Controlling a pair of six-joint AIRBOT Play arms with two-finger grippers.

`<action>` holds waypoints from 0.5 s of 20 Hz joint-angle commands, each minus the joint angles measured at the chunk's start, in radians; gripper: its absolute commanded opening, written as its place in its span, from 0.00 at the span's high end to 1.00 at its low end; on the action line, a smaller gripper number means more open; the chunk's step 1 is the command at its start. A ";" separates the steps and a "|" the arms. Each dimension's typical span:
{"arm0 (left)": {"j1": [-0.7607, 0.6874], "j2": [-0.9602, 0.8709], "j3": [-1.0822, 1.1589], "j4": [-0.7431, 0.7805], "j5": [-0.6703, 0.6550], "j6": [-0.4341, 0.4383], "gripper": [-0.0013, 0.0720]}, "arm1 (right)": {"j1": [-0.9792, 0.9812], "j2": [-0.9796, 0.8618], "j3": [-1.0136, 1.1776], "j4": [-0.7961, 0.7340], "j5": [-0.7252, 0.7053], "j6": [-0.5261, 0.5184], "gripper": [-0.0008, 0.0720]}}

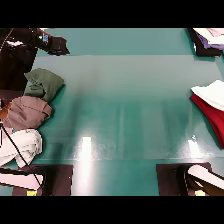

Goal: Fold the shirts.

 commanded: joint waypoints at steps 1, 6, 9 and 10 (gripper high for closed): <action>0.000 0.001 0.000 0.001 -0.006 0.004 0.94 | 0.000 0.040 -0.122 -0.298 0.026 0.029 0.95; 0.000 0.001 0.000 0.001 -0.006 0.004 0.94 | -0.032 0.046 -0.169 -0.366 0.014 0.052 0.20; 0.000 0.001 0.000 0.001 0.003 0.005 0.94 | -0.033 0.047 -0.129 -0.262 0.008 0.111 0.33; 0.000 0.001 0.000 0.001 0.015 0.003 0.94 | -0.030 0.047 -0.107 -0.176 -0.002 0.111 0.38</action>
